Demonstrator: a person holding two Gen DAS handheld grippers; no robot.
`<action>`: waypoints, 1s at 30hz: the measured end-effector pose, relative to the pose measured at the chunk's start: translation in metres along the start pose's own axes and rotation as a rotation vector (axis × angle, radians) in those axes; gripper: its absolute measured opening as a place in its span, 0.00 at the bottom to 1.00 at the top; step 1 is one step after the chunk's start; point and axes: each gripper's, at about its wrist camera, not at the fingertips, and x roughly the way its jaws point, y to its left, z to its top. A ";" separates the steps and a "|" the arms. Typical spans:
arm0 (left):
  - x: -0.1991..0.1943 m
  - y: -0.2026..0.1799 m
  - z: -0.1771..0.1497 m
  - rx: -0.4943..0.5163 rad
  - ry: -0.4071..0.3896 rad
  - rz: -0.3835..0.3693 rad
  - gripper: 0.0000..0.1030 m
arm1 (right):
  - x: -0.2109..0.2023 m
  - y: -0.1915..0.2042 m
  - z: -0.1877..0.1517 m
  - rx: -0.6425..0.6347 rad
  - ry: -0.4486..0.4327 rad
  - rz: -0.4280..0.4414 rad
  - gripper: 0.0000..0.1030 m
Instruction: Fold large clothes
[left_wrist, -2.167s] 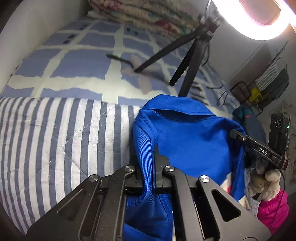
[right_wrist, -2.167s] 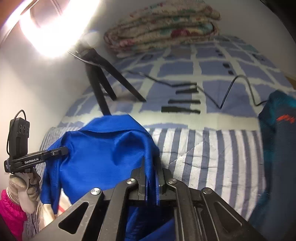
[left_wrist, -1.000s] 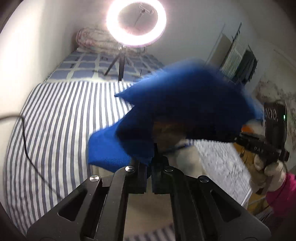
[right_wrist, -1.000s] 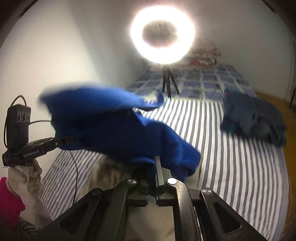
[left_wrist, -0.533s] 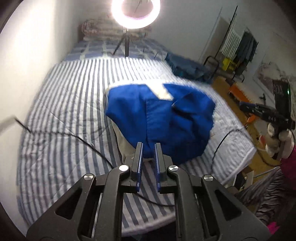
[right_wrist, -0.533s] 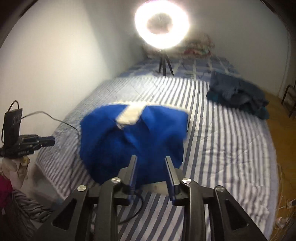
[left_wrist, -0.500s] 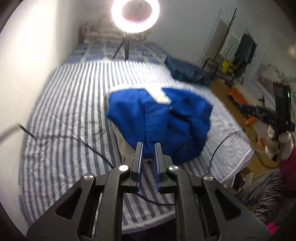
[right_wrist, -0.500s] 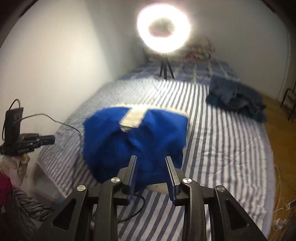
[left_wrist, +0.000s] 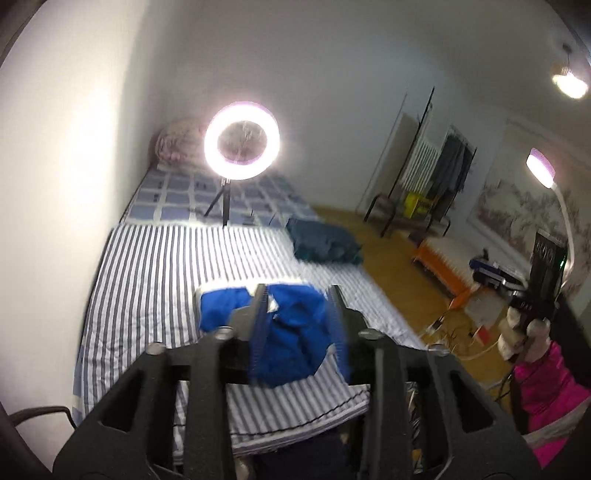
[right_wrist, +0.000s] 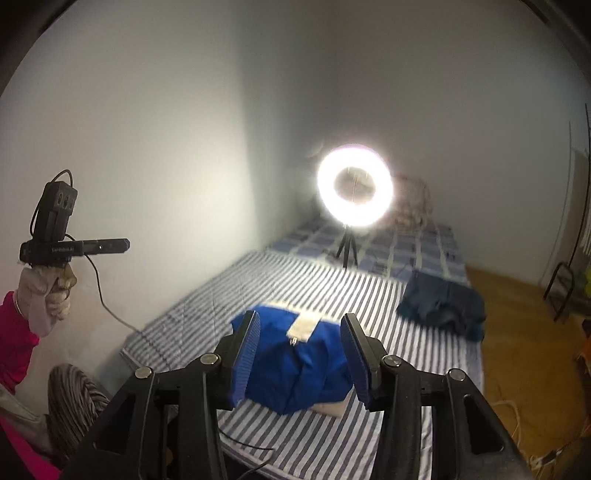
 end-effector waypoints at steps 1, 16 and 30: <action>-0.005 0.000 0.007 -0.006 -0.012 0.000 0.47 | -0.003 -0.002 0.004 0.004 -0.009 -0.006 0.49; -0.027 0.000 0.056 -0.016 -0.074 0.021 0.54 | -0.009 -0.030 0.048 0.039 -0.004 -0.030 0.54; 0.195 0.112 -0.093 -0.352 0.256 0.053 0.54 | 0.219 -0.105 -0.131 0.336 0.327 0.024 0.58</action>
